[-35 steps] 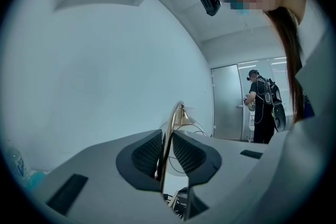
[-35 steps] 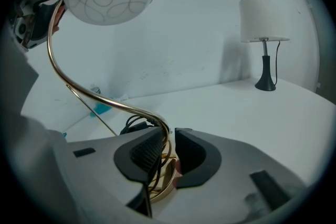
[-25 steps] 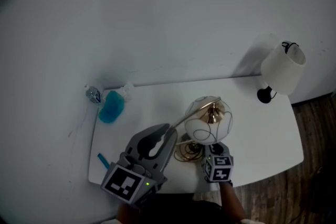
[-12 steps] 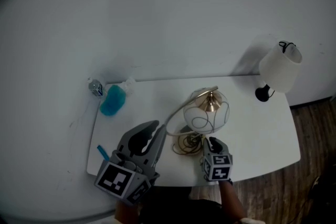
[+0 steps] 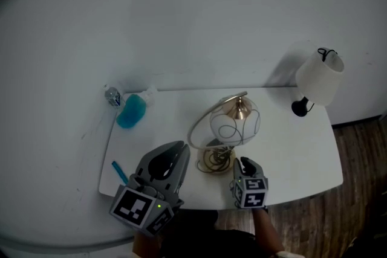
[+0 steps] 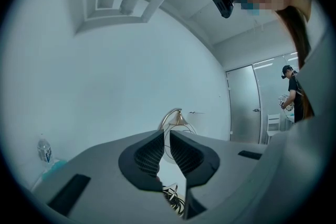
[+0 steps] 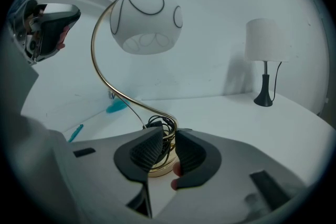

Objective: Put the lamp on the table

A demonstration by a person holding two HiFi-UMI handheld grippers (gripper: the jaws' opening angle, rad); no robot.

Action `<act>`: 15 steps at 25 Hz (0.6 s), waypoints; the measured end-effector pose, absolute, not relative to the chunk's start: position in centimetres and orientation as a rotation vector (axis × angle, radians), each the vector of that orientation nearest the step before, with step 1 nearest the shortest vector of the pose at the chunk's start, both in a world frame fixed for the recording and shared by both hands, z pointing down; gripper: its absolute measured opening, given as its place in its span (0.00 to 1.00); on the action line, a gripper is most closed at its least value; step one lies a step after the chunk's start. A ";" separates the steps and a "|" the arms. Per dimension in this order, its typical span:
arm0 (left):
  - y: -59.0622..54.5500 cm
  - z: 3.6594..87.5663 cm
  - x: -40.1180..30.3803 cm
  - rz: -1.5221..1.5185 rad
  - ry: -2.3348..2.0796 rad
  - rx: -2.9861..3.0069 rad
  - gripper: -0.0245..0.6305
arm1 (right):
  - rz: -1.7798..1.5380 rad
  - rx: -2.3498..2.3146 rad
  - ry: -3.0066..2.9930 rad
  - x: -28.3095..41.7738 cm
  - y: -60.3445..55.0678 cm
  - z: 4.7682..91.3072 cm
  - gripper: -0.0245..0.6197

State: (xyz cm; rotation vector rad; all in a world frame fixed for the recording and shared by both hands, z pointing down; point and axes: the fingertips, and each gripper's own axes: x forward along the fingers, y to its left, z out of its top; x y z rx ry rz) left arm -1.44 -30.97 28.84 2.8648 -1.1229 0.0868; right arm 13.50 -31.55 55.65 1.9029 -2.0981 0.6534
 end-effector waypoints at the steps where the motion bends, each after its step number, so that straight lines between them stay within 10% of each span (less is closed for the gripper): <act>1: -30.7 28.9 -1.4 0.088 -1.123 2.864 0.11 | 0.649 1.904 -2.099 13.5 -31.3 55.5 0.16; 15: -26.1 29.0 -0.5 0.081 -1.083 2.870 0.08 | 0.607 1.882 -2.132 13.2 -27.5 54.0 0.15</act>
